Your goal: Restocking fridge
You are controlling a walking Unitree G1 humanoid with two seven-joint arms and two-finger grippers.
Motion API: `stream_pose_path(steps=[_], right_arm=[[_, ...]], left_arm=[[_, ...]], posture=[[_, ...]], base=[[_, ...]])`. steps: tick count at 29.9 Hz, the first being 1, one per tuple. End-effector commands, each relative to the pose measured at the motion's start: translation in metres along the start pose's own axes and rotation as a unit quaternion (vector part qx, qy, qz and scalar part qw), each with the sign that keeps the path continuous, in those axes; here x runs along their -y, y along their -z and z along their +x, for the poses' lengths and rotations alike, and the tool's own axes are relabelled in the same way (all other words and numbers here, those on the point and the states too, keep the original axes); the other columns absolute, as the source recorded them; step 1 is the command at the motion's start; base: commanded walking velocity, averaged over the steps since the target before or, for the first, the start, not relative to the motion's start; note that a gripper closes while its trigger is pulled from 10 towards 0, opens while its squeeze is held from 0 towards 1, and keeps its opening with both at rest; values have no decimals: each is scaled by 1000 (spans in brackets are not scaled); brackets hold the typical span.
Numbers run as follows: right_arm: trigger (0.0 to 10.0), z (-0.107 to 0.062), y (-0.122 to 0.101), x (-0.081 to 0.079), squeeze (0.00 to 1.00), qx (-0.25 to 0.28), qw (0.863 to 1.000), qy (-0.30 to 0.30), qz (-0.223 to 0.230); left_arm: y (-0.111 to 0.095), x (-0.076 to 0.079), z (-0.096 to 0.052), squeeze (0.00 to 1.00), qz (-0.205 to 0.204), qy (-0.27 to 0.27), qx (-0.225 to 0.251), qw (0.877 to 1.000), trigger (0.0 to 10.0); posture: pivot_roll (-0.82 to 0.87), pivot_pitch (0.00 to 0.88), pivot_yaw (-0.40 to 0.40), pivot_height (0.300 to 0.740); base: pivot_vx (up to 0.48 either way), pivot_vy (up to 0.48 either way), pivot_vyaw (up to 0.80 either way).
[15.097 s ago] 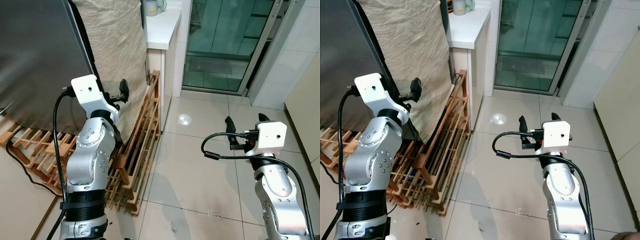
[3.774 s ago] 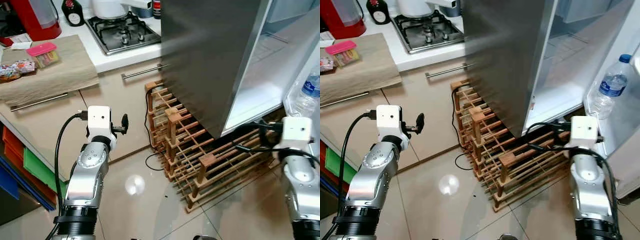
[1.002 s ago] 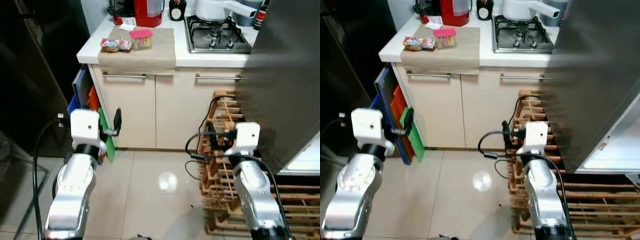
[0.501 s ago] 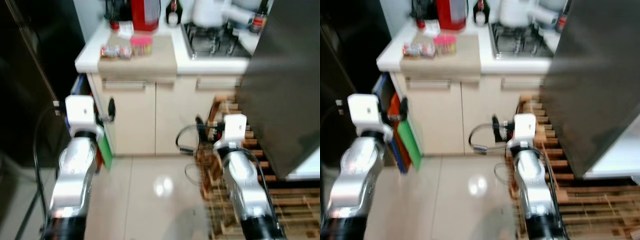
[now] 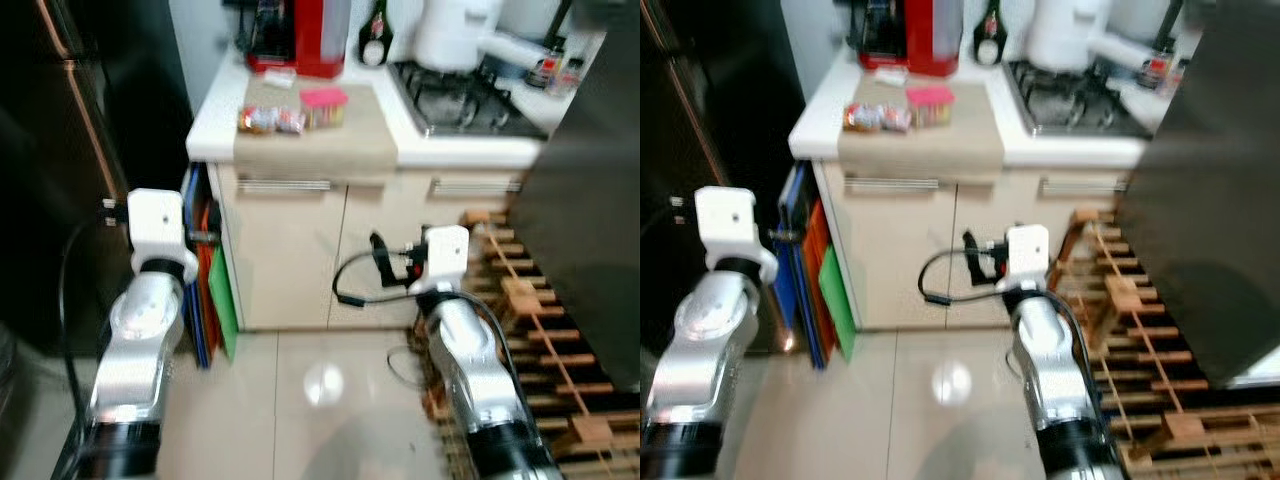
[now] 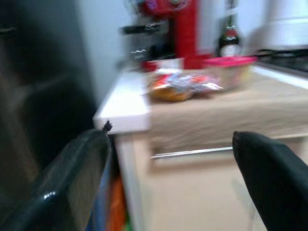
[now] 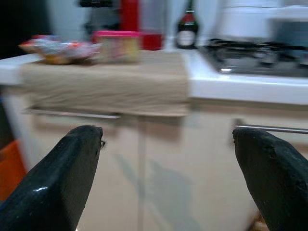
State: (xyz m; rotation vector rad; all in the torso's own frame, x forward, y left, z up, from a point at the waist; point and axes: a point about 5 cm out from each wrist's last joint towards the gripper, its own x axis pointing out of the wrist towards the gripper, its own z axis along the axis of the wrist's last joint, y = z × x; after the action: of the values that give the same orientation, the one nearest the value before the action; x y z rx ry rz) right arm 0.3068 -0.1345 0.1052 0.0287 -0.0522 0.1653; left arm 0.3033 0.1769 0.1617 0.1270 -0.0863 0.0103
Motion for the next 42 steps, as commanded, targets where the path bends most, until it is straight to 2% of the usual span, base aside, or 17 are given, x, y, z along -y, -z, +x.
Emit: stream_pose_path(steps=[1,7,15,18,21,24,26,28,31,34,36,39,42], right_arm=[[10000,3,-5,4,267,12,1000,7,-6],[10000,9,-12,8,278,18,1000,15,-15],[10000,9,-19,9,271,34,999,15,-20],[10000,10,-19,9,275,36,999,17,-19],[10000,10,-21,8,275,39,999,15,-19],[10000,9,-27,6,271,49,999,9,-17],[10000,9,-29,5,271,53,998,6,-16],[10000,10,-42,-4,298,78,996,-28,-33],[10000,12,-46,-6,310,82,995,-32,-40],[10000,13,-47,-6,286,83,996,-30,-34],[10000,13,-48,-7,282,83,996,-29,-31],[10000,13,-49,-9,286,86,995,-31,-29],[10000,13,-51,-10,278,86,996,-31,-23]], left_arm=[[-6,5,5,0,2,15,8,1000,10000],[-8,8,11,0,0,24,13,1000,10000],[-10,16,13,0,-9,32,17,999,10000],[-18,21,14,0,-10,46,34,998,10000],[-28,14,17,0,-11,30,55,998,10000],[-41,1,16,0,-33,-18,82,996,10000],[-44,-1,15,0,-39,-28,88,995,10000],[-48,-2,9,0,-44,-46,95,993,10000],[-51,-1,11,0,-16,-49,101,994,10000],[-58,0,16,0,3,-29,112,993,10000],[-70,-4,26,0,36,4,121,992,10000],[-90,-18,44,0,69,52,129,988,10000],[-100,-24,60,0,102,106,112,983,10000]], posture=[[7,0,20,740],[-11,0,22,740],[-21,0,16,740],[-18,0,16,740],[-15,0,17,740],[-9,0,19,740],[-8,0,19,740],[-5,0,17,740],[-1,0,13,740],[-1,0,7,740],[0,0,5,740],[2,0,10,740],[1,0,25,740]], base=[[431,0,0],[431,0,-267],[432,0,-100],[434,0,0],[441,0,0],[442,0,0],[435,0,0],[0,442,0],[0,265,719],[0,0,0],[0,0,0],[0,0,0],[0,0,0]])
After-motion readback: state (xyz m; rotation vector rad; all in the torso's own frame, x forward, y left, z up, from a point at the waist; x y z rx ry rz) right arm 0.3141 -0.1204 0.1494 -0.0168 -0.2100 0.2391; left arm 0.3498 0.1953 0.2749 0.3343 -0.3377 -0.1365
